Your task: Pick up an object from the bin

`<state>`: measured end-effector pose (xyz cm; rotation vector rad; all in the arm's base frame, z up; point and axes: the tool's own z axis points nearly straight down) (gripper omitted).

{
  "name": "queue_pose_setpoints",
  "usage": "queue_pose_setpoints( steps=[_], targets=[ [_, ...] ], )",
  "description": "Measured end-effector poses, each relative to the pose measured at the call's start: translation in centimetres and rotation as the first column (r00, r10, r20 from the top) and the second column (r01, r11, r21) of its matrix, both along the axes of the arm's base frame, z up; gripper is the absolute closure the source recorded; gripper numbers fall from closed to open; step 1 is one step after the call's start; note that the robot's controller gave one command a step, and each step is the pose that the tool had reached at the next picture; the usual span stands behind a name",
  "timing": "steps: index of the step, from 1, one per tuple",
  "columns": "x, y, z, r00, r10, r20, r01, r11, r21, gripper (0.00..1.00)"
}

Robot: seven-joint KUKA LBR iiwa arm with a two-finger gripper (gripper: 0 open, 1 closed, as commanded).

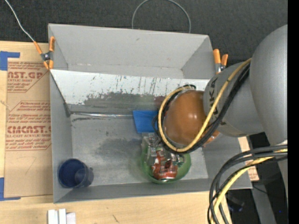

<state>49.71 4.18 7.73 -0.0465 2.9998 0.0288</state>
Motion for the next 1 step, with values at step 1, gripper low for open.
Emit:
queue_pose_setpoints(
  steps=[1],
  targets=[
    [-0.51,-4.31,0.16,0.993,-0.114,0.042,0.113,0.993,0.023,1.00]
  ],
)
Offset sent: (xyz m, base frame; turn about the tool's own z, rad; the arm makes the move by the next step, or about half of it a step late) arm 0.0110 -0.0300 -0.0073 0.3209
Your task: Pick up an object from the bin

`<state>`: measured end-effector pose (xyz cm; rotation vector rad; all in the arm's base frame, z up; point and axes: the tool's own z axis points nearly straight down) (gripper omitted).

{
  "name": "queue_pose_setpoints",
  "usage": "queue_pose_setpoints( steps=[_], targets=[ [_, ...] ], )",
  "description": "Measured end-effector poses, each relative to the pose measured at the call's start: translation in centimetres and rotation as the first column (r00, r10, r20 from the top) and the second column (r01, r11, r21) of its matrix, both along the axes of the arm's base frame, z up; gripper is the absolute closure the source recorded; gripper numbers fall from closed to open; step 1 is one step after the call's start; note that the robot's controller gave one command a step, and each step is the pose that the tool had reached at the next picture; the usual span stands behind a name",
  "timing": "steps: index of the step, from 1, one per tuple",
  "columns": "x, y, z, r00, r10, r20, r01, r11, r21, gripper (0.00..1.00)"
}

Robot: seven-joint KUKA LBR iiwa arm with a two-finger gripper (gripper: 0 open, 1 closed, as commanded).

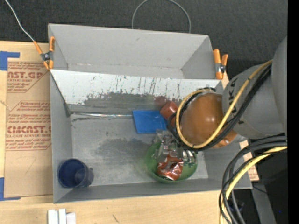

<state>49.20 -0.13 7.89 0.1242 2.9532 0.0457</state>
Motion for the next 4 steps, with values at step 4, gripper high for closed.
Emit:
queue_pose_setpoints(
  steps=[4],
  targets=[
    [1.9,2.7,0.7,0.985,-0.168,-0.034,0.168,0.985,0.024,1.00]
  ],
)
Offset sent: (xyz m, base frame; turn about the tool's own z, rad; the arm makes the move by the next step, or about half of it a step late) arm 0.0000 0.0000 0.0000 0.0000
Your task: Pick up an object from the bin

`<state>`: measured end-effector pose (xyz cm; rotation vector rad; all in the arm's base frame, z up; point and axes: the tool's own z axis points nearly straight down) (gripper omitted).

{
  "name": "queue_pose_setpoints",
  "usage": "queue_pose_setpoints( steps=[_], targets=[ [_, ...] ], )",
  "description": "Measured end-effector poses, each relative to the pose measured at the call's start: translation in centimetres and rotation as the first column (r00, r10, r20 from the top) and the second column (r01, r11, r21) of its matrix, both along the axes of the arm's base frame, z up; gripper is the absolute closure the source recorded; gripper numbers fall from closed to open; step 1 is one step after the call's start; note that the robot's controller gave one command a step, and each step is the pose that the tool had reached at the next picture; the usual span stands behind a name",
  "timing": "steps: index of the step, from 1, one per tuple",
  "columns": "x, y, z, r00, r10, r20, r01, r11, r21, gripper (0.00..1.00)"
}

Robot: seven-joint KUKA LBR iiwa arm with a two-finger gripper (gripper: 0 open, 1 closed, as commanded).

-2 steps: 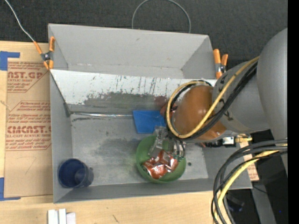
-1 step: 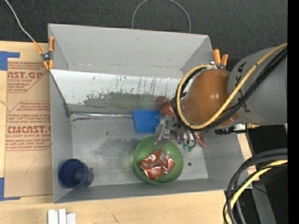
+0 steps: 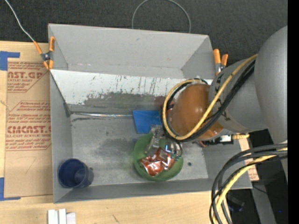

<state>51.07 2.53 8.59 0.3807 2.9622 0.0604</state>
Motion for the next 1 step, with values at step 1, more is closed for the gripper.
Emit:
queue_pose_setpoints(
  steps=[1],
  targets=[
    [-0.06,0.21,-2.52,1.000,-0.018,0.024,0.018,1.000,0.002,1.00]
  ],
)
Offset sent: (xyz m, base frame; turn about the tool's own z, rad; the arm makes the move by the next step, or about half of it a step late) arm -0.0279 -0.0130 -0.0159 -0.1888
